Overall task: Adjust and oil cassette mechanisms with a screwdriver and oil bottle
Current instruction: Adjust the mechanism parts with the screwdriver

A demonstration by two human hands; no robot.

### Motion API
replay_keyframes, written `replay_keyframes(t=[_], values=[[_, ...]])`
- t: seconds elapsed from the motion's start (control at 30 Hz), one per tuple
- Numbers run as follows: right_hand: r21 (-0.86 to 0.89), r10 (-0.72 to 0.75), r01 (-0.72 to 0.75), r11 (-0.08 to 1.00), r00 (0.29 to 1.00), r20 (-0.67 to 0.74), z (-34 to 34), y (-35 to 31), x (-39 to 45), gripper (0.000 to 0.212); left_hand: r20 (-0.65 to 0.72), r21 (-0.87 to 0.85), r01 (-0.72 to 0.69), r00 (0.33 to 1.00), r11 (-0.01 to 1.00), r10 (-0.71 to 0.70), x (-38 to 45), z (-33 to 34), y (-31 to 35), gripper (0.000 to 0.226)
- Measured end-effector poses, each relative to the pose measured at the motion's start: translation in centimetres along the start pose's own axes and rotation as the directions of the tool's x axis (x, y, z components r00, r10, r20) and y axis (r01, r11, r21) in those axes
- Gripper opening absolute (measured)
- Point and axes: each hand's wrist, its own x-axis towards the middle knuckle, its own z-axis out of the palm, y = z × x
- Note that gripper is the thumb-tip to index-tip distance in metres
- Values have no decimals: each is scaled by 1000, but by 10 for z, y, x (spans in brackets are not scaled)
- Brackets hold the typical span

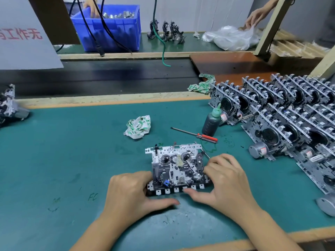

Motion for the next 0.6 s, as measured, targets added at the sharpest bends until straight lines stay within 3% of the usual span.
replay_keyframes(t=[0.2, 0.3, 0.37, 0.43, 0.5, 0.6], values=[[9, -122, 122, 992, 983, 138, -1, 10, 0, 51, -39, 29, 83, 996, 996, -82, -1, 2, -3, 63], [28, -96, 92, 995, 976, 195, -2, 9, 3, 56, -64, 3, 135, 989, 991, -134, -3, 2, -3, 63], [91, 29, -50, 995, 975, 223, -4, 9, 8, 63, -90, -1, 177, 980, 984, -176, -1, 1, -1, 55], [214, 285, -308, 927, 949, 132, -6, 13, 21, 56, -106, -2, 216, 971, 976, -215, 0, -1, 0, 45], [393, 550, -516, 761, 835, 30, -4, 22, 38, 39, -47, 10, 278, 960, 960, -277, 0, -1, -1, 37], [542, 681, -628, 558, 720, 133, 7, 38, 65, 55, 14, 71, 348, 937, 935, -350, -1, 0, -1, 51]])
